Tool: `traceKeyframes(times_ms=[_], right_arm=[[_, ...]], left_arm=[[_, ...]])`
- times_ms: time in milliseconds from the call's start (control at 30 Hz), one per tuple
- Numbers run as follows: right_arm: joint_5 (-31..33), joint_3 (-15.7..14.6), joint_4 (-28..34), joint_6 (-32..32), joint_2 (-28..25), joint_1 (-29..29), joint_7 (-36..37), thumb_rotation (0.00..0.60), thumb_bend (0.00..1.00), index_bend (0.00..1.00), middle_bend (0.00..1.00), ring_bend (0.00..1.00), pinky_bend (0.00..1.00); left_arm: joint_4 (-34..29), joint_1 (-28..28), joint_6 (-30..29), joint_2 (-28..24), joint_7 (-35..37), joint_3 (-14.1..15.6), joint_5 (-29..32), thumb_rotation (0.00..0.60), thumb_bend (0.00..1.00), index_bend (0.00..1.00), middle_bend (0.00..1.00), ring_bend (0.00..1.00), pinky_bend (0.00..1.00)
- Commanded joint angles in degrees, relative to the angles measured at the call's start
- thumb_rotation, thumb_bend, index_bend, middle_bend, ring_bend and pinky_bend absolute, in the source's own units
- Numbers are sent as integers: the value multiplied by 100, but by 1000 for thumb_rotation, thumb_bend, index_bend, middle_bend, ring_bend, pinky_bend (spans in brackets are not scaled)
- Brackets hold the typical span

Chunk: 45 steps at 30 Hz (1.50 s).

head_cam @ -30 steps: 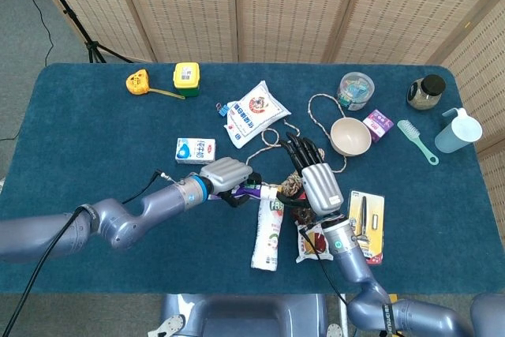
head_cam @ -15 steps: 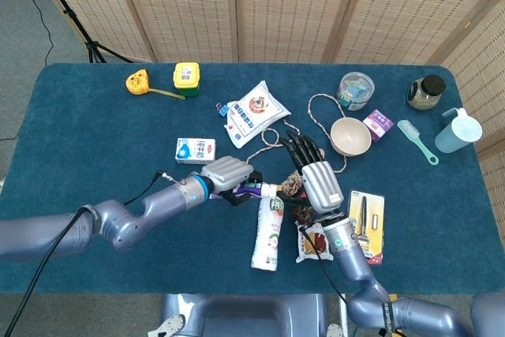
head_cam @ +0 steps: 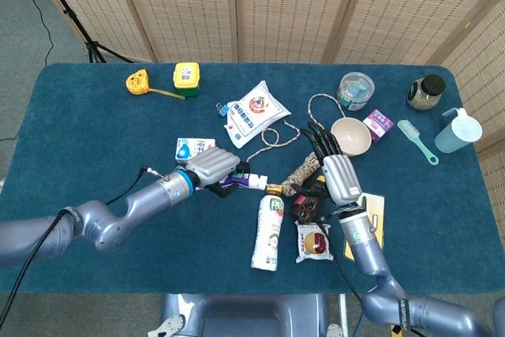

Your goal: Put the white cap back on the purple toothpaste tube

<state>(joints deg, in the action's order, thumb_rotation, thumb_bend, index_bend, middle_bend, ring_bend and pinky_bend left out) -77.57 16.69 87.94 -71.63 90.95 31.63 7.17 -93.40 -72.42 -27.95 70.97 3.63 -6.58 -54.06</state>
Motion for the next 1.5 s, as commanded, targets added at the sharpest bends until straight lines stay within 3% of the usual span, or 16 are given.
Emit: traceKeyframes(times_ms=[33, 200, 367, 533, 600, 767, 900, 1000, 1167, 1500], right_arm=[[215, 80, 225, 254, -315, -80, 560, 600, 171, 0, 0, 0, 0], [410, 115, 412, 495, -523, -142, 1125, 600, 133, 0, 0, 0, 0], [664, 210, 688, 765, -687, -248, 2046, 600, 4, 0, 0, 0, 0], [816, 305, 807, 989, -763, -309, 2794, 599, 0, 0, 0, 0, 0], [831, 321, 817, 1023, -769, -322, 2942, 555, 0, 0, 0, 0, 0], [929, 362, 829, 1064, -712, -360, 3228, 216, 0, 0, 0, 0, 0], [936, 348, 858, 1207, -746, -370, 3442, 86, 0, 0, 0, 0, 0], [1007, 416, 885, 1198, -714, -421, 3713, 46, 0, 0, 0, 0, 0], [1050, 502, 884, 1180, -622, -471, 4050, 36, 0, 0, 0, 0, 0], [1311, 615, 714, 910, -183, -466, 3836, 32, 0, 0, 0, 0, 0]], left_arm=[[-28, 106, -144, -35, -111, 34, -148, 600, 700, 584, 489, 441, 500], [-31, 180, -304, 25, -234, 18, -257, 600, 700, 586, 491, 441, 500], [-22, 219, -462, 137, -331, -54, -292, 600, 700, 591, 495, 444, 500], [-39, 230, -578, 225, -484, -95, -267, 600, 700, 593, 497, 444, 500], [-51, 226, -585, 235, -521, -105, -245, 600, 699, 593, 497, 444, 500], [-61, 227, -666, 291, -654, -113, -211, 600, 695, 593, 497, 444, 500], [-75, 226, -736, 343, -776, -115, -160, 600, 693, 593, 497, 444, 500], [-88, 211, -808, 400, -930, -105, -136, 600, 689, 594, 498, 444, 500], [-111, 179, -974, 546, -1161, -136, 50, 600, 680, 598, 503, 446, 500], [-101, 39, -1210, 773, -1601, -219, 399, 600, 678, 614, 524, 459, 512]])
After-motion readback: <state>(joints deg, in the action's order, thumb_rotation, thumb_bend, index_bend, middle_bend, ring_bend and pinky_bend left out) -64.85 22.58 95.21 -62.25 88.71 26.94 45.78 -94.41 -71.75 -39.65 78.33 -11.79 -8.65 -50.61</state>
